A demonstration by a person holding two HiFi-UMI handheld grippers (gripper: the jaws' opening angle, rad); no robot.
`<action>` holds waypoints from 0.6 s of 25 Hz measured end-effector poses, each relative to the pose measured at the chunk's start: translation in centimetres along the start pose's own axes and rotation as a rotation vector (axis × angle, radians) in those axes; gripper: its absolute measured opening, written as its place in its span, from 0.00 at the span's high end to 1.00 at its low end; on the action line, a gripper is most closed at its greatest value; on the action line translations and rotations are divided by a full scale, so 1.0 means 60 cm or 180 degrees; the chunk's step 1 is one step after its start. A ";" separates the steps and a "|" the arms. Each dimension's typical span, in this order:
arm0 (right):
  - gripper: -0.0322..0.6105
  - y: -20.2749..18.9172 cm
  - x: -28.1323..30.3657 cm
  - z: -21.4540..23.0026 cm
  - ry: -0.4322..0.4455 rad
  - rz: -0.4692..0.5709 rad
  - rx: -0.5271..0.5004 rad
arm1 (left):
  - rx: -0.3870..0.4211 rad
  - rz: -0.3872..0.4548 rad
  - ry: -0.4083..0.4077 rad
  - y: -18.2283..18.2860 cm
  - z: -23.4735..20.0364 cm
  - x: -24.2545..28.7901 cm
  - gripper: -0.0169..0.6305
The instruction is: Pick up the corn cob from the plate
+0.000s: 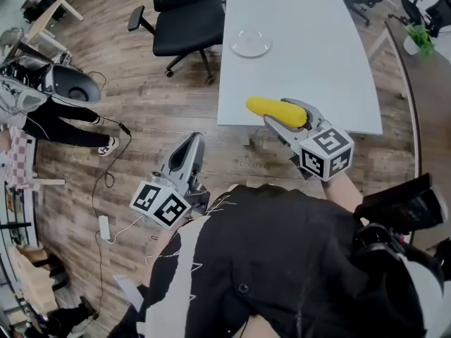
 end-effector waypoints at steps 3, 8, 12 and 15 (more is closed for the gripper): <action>0.55 -0.001 0.001 0.002 -0.0004 -0.0004 0.0031 | 0.0001 -0.0006 -0.0005 0.000 0.000 0.001 0.95; 0.55 -0.004 -0.002 0.007 -0.0012 0.0002 0.0057 | -0.0005 -0.0008 0.0010 -0.002 0.001 0.000 0.95; 0.55 -0.003 -0.003 0.013 -0.0030 0.0029 0.0078 | 0.0002 -0.0007 0.0010 -0.004 0.002 0.002 0.95; 0.55 -0.002 -0.003 0.019 -0.0047 0.0038 0.0086 | 0.0005 -0.0010 0.0008 -0.004 0.002 0.006 0.95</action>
Point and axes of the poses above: the fingertips, and each gripper's own axes: x forward along the fingers, z to its right, y out of its top, the point moved 8 cm from there along -x, backward along the fingers
